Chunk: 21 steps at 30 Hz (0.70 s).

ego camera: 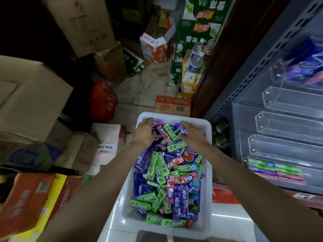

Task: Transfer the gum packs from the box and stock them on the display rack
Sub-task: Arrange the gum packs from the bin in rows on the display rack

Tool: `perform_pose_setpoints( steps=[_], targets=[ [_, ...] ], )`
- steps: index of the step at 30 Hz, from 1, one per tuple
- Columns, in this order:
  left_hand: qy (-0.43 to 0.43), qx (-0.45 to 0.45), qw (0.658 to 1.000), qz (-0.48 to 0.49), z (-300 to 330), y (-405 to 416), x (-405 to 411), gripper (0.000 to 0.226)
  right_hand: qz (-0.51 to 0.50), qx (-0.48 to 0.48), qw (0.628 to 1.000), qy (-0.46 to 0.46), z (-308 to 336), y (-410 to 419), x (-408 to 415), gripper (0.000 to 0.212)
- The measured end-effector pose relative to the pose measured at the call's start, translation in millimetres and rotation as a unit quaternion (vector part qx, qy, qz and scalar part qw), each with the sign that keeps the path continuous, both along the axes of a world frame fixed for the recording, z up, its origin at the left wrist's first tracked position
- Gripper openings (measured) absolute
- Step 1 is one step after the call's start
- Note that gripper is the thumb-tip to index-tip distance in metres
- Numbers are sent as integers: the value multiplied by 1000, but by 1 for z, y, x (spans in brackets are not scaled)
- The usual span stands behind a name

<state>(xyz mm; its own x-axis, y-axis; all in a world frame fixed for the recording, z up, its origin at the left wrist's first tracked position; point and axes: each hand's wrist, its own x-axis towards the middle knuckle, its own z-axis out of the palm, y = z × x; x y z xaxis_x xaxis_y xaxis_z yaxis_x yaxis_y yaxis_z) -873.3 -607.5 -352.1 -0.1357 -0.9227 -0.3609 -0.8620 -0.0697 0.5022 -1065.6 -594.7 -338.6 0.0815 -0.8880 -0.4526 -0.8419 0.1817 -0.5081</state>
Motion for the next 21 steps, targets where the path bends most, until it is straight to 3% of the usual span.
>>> perform_pose_setpoints(
  steps=[8, 16, 19, 21],
  targets=[
    [-71, -113, 991, -21, -24, -13, -2, 39, -9, -45, 994, 95, -16, -11, 4, 47],
    [-168, -165, 971, -37, -33, -22, -10, 25, -85, -66, 992, 61, -22, -14, 4, 37],
    [-152, -186, 969, -62, -35, -20, -9, 25, -77, -80, 992, 55, -24, -15, 2, 30],
    [-94, -209, 972, -54, -31, -17, -7, 24, -73, -86, 992, 53, -24, -14, 0, 22]
  ],
)
